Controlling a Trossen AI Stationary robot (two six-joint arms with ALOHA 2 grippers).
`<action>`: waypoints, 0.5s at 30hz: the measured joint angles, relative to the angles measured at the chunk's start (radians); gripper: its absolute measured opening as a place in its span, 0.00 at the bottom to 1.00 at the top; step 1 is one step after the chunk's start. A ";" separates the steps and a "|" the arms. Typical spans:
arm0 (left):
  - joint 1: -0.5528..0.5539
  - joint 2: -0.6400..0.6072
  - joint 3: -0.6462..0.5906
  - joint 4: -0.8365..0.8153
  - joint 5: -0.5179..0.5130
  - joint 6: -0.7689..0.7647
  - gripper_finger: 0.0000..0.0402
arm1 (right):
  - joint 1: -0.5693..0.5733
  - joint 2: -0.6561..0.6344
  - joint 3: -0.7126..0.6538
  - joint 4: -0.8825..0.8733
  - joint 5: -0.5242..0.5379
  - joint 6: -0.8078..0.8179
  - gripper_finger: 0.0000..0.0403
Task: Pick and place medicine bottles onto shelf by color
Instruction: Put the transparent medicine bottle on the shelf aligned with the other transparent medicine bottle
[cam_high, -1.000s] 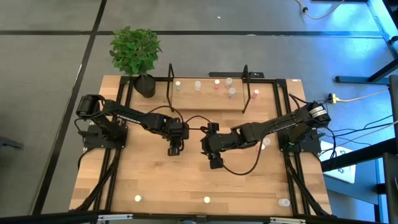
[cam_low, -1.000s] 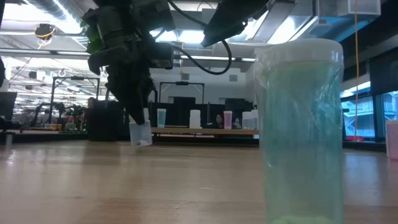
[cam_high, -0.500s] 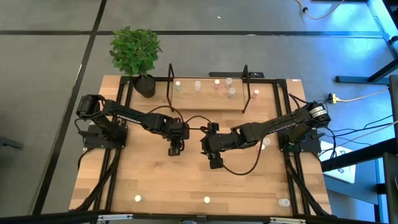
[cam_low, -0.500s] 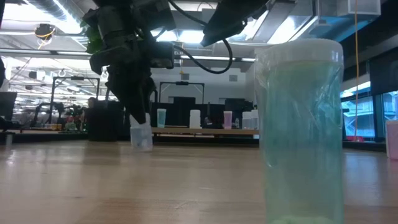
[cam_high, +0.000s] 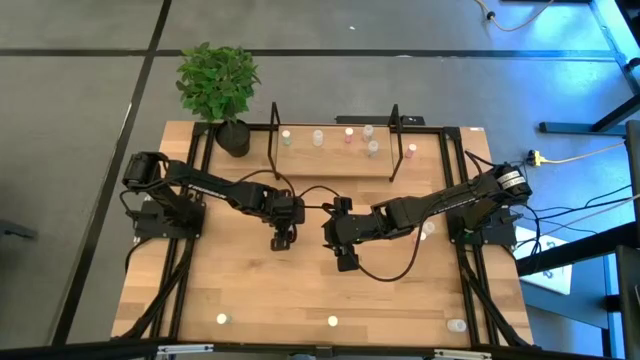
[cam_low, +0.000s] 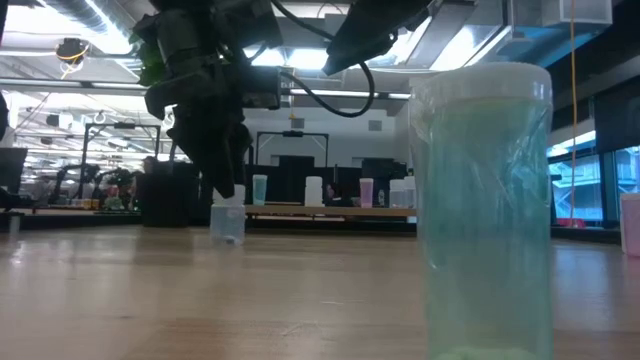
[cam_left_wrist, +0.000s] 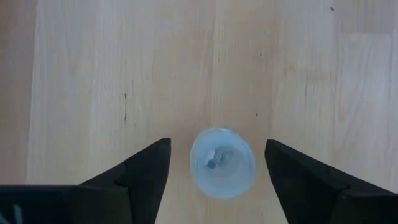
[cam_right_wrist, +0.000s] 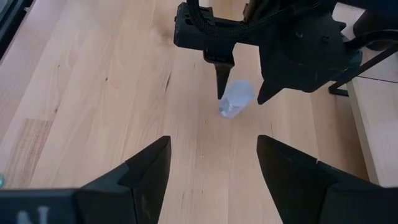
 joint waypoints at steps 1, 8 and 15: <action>0.003 -0.003 0.000 0.000 0.000 0.000 0.65 | 0.000 0.000 0.000 0.000 0.000 0.000 0.60; 0.024 -0.023 0.000 -0.014 -0.035 -0.006 0.65 | 0.000 0.000 0.000 0.000 0.000 0.000 0.60; 0.012 -0.149 0.000 -0.118 -0.098 -0.076 0.66 | 0.000 0.000 0.000 0.000 0.000 0.000 0.60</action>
